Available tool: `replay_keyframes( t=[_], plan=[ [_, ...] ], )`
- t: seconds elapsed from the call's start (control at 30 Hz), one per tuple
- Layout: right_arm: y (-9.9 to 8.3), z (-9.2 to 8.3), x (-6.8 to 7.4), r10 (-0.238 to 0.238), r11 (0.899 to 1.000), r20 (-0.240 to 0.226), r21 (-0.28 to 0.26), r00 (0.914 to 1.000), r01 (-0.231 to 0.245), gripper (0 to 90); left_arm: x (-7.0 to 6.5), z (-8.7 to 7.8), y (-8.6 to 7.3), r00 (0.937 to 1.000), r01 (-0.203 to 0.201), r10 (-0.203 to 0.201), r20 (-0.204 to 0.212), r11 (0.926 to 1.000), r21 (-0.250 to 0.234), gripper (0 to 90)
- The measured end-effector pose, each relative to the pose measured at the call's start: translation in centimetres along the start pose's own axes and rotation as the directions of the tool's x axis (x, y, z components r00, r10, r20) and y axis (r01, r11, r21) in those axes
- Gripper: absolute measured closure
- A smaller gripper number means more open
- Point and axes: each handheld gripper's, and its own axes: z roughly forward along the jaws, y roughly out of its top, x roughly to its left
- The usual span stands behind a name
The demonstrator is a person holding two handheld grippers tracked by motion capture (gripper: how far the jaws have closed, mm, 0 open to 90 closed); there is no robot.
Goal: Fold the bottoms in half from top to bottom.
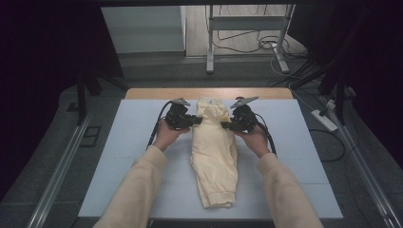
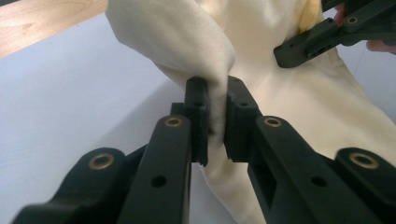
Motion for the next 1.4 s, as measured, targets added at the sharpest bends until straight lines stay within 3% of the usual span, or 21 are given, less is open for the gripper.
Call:
replay_keyframes(
  t=[0.53,0.7,0.8,1.03,1.4],
  plan=[
    [0.1,-0.1,0.0,0.001,1.000,0.010,-0.008,1.0000,-0.001,71.3,0.1,-0.4,0.4,0.9999,-0.008,0.008,-0.010,0.9998,-0.019,80.9],
    [2.0,-1.4,0.2,-0.021,0.999,0.044,-0.043,0.9988,0.023,71.3,-0.1,-2.1,2.3,0.9995,-0.022,0.020,-0.025,0.9979,-0.061,81.1],
    [2.8,-2.2,0.4,-0.029,0.997,0.050,-0.064,0.9984,0.032,71.2,-0.3,-2.6,2.5,0.9993,-0.028,0.026,-0.026,0.9973,-0.068,81.2],
    [2.2,-1.4,0.5,-0.031,0.999,0.050,-0.043,0.9983,0.033,71.2,0.1,-2.0,1.7,0.9997,-0.014,0.013,-0.019,0.9989,-0.045,81.2],
    [1.9,-1.2,0.3,-0.023,0.999,0.048,-0.037,0.9986,0.025,71.2,0.0,-1.7,1.7,0.9996,-0.016,0.015,-0.023,0.9990,-0.041,81.3]
  ],
)
